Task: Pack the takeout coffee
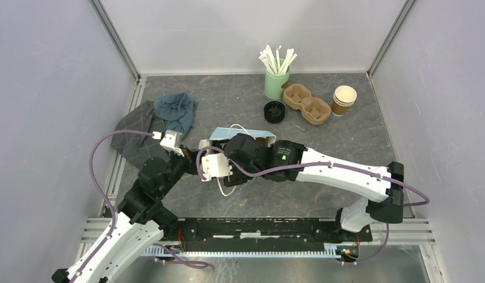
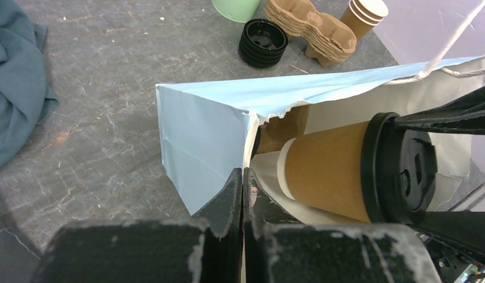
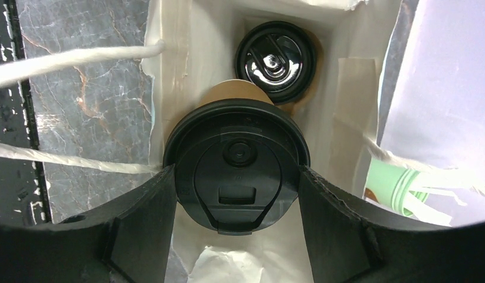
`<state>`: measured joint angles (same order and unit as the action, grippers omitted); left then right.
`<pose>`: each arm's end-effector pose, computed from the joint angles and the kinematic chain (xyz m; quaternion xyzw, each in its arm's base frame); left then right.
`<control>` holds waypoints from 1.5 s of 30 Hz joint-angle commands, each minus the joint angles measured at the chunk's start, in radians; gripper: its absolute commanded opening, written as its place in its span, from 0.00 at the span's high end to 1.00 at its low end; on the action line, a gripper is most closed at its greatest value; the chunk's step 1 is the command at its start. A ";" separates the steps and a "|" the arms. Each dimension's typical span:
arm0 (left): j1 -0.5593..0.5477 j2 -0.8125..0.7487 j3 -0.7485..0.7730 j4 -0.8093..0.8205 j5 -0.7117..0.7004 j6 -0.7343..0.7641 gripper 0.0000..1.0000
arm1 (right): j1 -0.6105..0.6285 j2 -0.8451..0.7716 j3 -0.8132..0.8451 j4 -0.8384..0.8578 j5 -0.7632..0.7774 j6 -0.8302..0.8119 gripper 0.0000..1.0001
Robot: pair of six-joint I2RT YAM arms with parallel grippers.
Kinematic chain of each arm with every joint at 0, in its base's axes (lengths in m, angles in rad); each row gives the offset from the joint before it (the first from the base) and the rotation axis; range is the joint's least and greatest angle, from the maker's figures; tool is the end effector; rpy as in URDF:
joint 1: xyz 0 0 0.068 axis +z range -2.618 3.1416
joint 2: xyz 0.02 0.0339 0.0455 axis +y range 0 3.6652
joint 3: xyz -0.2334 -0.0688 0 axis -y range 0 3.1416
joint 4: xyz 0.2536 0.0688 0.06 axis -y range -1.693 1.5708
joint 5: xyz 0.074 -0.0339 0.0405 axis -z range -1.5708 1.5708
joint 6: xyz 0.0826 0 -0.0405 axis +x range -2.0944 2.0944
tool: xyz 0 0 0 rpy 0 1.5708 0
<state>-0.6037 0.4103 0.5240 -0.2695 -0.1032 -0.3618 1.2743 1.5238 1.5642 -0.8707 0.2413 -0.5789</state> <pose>0.1739 -0.1096 0.2708 0.0583 0.7575 -0.2666 0.5931 0.1252 0.3424 0.3030 -0.7138 0.5906 0.0169 0.3760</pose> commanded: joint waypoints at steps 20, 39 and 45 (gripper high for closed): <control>0.000 -0.062 -0.020 -0.046 0.010 -0.184 0.98 | -0.094 0.104 0.132 -0.043 0.085 -0.149 1.00; 0.000 -0.027 -0.034 0.079 -0.025 -0.120 0.98 | -0.122 0.113 -0.075 0.149 0.157 -0.312 1.00; 0.000 -0.048 -0.045 0.077 -0.012 -0.122 0.98 | -0.173 0.097 -0.126 0.227 0.133 -0.384 1.00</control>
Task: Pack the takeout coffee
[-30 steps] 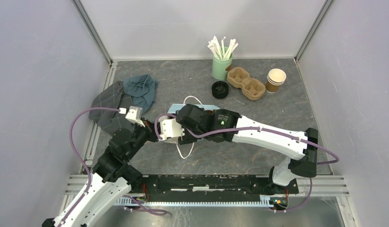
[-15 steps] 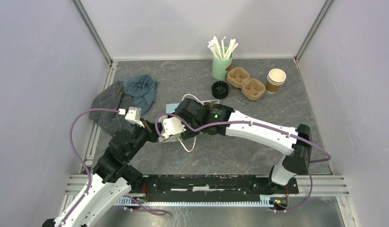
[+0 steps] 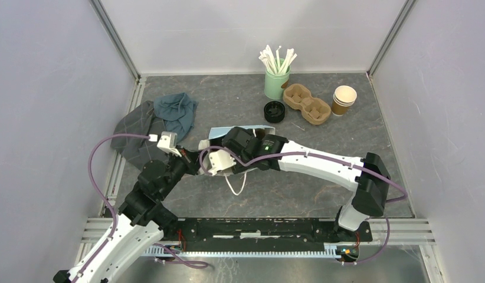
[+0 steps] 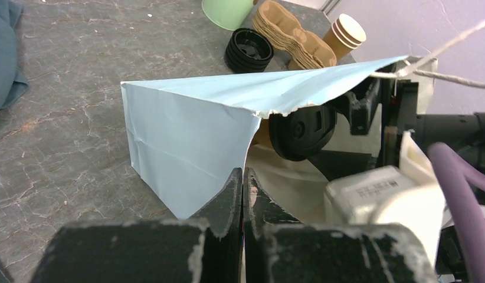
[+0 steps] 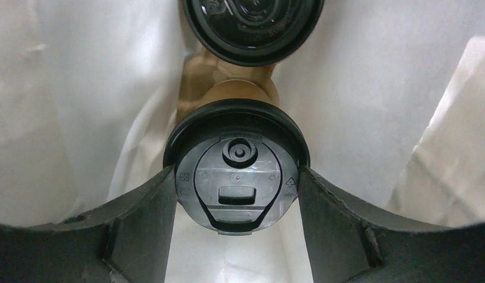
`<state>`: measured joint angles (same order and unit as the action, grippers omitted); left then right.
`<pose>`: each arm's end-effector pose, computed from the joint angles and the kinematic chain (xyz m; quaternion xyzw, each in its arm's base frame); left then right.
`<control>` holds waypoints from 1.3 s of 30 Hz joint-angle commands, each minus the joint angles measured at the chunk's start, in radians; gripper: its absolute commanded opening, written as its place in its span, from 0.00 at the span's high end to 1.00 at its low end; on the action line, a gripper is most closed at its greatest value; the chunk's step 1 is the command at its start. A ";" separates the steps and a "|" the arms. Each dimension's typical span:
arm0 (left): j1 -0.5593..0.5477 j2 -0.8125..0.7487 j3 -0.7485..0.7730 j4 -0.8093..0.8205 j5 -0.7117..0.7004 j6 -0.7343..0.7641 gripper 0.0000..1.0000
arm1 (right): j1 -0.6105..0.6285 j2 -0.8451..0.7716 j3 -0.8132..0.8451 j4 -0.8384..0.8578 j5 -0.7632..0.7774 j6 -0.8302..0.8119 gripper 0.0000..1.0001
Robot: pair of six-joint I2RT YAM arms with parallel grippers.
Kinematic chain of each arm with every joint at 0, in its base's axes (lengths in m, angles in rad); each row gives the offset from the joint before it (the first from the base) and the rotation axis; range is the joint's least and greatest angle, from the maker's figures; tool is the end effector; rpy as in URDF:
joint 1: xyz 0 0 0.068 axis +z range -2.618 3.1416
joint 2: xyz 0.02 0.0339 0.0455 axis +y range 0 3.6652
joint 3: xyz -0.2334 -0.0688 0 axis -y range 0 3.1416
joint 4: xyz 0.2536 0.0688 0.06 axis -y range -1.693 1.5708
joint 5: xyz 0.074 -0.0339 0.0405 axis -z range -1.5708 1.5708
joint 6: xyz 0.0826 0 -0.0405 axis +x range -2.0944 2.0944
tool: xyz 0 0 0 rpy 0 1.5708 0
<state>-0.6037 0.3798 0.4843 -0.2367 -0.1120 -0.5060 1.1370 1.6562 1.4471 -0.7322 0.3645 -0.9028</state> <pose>0.1731 -0.1082 0.2656 -0.0002 0.7520 -0.3108 0.5813 0.1904 0.3410 0.2299 -0.7674 0.5373 -0.1356 0.3225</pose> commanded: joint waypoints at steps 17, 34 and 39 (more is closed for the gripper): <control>0.001 -0.042 0.003 0.007 0.008 0.005 0.98 | -0.118 -0.064 -0.189 0.339 -0.081 -0.071 1.00; 0.001 -0.051 0.002 -0.010 -0.014 0.012 0.98 | -0.140 -0.103 -0.243 0.436 -0.192 -0.092 1.00; 0.001 -0.050 0.002 -0.011 -0.016 0.013 0.98 | -0.146 -0.097 -0.242 0.449 -0.196 -0.103 1.00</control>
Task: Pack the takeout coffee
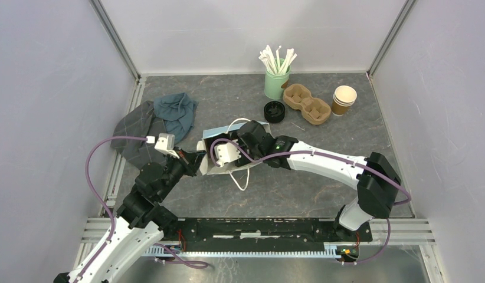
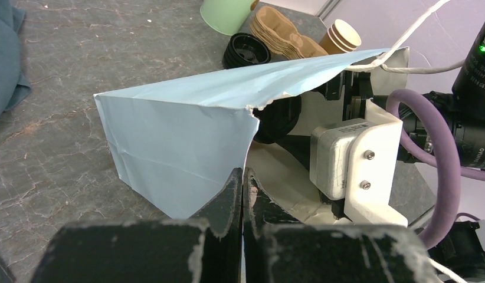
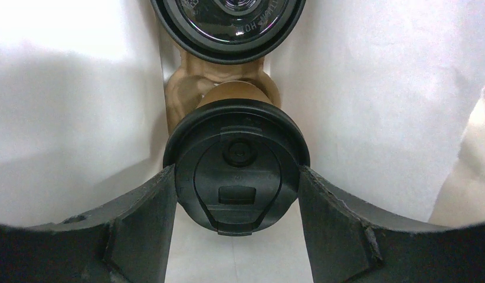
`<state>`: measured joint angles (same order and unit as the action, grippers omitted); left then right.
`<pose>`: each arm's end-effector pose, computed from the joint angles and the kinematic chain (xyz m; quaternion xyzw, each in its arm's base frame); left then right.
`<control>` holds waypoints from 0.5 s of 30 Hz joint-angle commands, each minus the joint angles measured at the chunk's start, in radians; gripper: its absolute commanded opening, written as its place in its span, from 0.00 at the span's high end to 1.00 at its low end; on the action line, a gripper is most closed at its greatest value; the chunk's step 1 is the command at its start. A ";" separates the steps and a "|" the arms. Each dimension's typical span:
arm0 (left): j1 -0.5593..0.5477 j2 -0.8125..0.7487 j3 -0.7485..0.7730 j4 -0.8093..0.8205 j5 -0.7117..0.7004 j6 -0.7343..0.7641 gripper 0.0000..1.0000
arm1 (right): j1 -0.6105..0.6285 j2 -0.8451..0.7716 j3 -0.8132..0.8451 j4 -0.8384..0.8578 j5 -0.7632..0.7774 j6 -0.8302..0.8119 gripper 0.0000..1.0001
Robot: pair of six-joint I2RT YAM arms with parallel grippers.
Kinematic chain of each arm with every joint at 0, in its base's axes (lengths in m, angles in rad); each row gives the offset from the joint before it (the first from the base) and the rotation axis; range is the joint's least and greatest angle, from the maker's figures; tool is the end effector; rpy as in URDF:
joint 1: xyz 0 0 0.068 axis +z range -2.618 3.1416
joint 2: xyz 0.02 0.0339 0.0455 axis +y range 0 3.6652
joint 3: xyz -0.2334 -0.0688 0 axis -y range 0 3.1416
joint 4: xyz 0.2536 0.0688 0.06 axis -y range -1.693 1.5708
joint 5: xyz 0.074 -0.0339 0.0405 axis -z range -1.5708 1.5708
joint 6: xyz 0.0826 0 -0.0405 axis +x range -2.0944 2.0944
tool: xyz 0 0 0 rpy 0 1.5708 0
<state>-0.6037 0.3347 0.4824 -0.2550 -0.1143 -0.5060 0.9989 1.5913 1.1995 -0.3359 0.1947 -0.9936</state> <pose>0.1673 -0.1039 0.2701 -0.0018 0.7438 -0.3153 0.5894 0.2288 0.3259 0.2023 -0.7407 0.5269 -0.0876 0.4075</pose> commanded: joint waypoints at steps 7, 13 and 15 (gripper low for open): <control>0.001 0.007 0.016 0.005 -0.010 0.017 0.98 | -0.011 0.013 0.008 0.089 0.050 -0.039 1.00; 0.001 0.008 0.022 0.000 -0.009 0.015 0.98 | -0.028 0.014 -0.010 0.120 0.004 -0.036 1.00; 0.001 0.014 0.024 0.000 -0.009 0.013 0.98 | -0.030 0.024 -0.014 0.131 -0.012 -0.031 1.00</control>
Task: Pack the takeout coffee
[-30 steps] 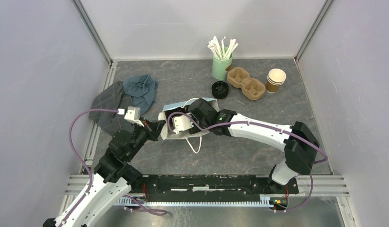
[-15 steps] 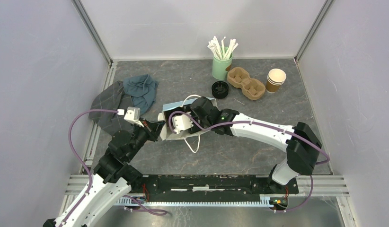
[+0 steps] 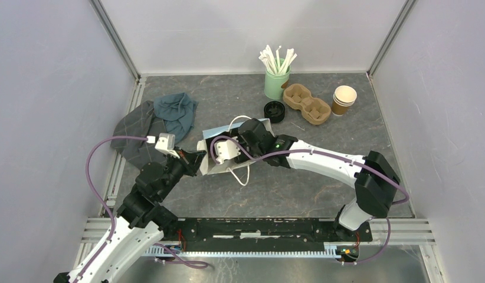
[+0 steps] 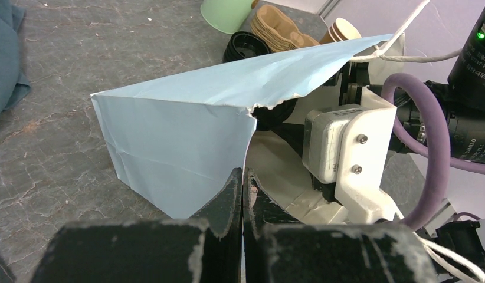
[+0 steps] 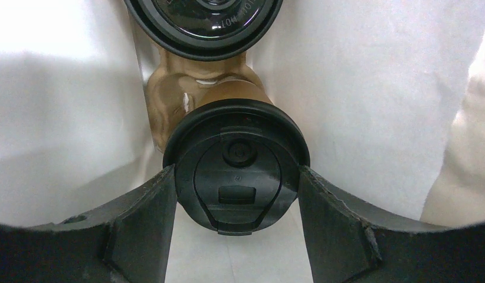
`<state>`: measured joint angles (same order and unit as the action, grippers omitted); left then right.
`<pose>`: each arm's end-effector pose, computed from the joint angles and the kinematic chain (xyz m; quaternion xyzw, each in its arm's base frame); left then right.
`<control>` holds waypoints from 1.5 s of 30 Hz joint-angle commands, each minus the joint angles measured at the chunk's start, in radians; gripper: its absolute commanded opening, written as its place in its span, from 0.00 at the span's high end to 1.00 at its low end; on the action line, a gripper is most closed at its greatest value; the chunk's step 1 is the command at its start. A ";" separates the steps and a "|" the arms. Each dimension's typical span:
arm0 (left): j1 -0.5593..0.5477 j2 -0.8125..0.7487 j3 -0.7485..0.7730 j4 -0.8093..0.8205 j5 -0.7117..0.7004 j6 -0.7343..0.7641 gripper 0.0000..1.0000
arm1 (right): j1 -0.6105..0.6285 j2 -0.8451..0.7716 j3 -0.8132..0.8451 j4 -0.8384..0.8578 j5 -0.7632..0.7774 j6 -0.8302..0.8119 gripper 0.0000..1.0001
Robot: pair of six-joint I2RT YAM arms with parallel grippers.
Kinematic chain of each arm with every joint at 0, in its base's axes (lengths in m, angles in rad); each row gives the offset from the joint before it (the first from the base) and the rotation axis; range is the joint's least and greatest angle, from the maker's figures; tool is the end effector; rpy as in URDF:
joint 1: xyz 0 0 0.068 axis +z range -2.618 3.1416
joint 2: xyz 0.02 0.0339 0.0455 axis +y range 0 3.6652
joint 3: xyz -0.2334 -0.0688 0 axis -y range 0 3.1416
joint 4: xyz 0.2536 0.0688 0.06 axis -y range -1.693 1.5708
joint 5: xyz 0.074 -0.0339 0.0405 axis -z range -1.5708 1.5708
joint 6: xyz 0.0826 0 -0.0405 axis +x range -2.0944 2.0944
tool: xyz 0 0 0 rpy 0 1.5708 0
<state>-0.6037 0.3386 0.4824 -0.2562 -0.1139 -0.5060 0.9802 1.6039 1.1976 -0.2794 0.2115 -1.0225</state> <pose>0.1678 -0.1043 0.2692 -0.0015 0.7455 -0.3144 0.5878 0.2395 0.3261 0.2037 -0.7324 0.5226 -0.1044 0.4237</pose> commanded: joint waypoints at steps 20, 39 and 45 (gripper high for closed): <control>0.001 0.048 0.067 -0.030 -0.022 0.006 0.98 | -0.040 0.075 0.004 0.023 -0.099 -0.003 1.00; 0.001 0.070 0.067 -0.027 -0.041 -0.001 0.98 | -0.039 0.051 0.040 -0.067 -0.095 0.064 1.00; 0.001 0.079 0.073 -0.025 -0.035 0.004 0.98 | -0.039 0.055 0.031 -0.055 -0.103 0.063 1.00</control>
<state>-0.6037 0.4061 0.5190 -0.2829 -0.1394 -0.5060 0.9466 1.6669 1.2213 -0.2604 0.1497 -1.0054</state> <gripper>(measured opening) 0.026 0.734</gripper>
